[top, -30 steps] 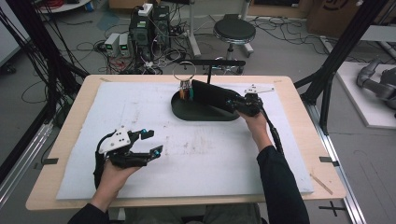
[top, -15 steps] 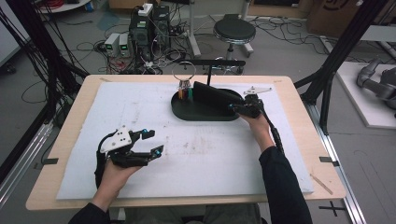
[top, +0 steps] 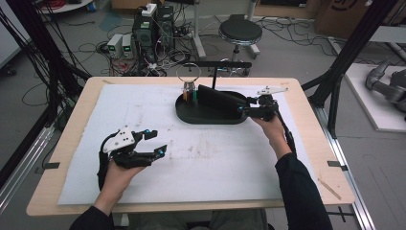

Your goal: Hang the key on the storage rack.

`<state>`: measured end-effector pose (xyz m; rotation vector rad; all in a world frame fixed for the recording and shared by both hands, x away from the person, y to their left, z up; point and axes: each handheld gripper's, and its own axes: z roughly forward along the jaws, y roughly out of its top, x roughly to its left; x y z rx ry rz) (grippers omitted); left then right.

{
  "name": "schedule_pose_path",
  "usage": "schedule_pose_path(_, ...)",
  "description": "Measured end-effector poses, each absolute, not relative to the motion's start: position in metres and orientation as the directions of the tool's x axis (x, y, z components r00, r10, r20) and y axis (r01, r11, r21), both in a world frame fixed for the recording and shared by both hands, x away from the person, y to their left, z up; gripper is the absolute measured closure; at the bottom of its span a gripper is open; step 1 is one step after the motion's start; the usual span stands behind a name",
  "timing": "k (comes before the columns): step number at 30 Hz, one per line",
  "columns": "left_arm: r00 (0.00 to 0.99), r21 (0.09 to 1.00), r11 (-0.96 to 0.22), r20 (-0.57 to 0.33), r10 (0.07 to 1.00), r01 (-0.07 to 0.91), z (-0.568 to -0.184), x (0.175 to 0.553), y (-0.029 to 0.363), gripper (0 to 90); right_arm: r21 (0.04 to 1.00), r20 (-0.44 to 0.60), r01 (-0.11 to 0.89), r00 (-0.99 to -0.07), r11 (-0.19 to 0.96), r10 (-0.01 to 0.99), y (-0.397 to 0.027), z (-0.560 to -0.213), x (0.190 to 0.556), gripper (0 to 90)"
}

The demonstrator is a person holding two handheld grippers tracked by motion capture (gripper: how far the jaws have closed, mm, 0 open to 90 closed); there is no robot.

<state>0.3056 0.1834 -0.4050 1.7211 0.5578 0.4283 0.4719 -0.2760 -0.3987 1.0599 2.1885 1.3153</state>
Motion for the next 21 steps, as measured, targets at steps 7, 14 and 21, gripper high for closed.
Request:
schedule_pose_path(7,0.8,0.975,-0.167,-0.016,0.599,0.144,-0.401,0.314,0.185,32.6,0.9,0.094,0.375,-0.665,0.222,0.741,-0.294,-0.377,0.442,33.5)
schedule_pose_path(14,0.782,0.975,-0.159,-0.024,0.623,0.156,-0.397,0.321,0.186,28.9,0.916,0.068,0.33,-0.684,0.226,0.726,-0.304,-0.371,0.406,32.1)
schedule_pose_path(21,0.773,0.975,-0.157,-0.023,0.634,0.158,-0.394,0.328,0.186,26.7,0.917,0.034,0.304,-0.707,0.26,0.707,-0.312,-0.376,0.378,29.5)
